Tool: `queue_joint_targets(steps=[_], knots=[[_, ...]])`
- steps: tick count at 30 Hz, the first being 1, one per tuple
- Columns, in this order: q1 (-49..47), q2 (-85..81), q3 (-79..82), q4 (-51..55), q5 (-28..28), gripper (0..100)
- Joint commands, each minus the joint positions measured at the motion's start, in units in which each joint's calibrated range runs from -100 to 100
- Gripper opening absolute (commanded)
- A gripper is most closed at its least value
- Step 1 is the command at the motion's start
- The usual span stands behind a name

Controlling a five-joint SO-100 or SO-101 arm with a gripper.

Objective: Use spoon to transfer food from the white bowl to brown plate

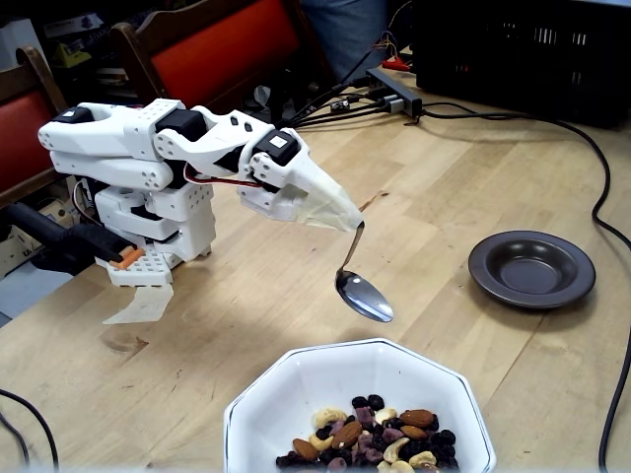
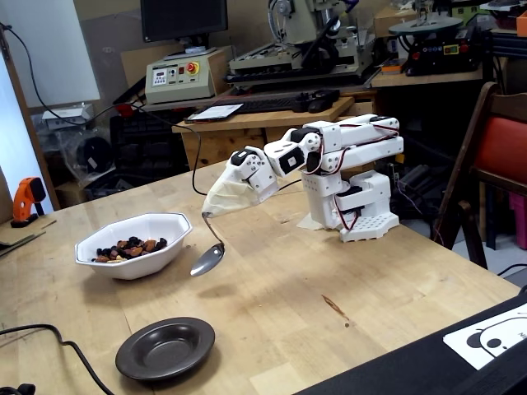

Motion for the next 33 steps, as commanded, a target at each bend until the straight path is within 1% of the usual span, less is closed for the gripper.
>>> queue_joint_targets(steps=[1,29,33], knots=[[0.17,-0.61,-0.16,-0.01,0.05,3],[-0.2,-1.29,-1.14,-0.01,0.15,3],[-0.2,-0.61,-4.77,-0.01,0.15,3]])
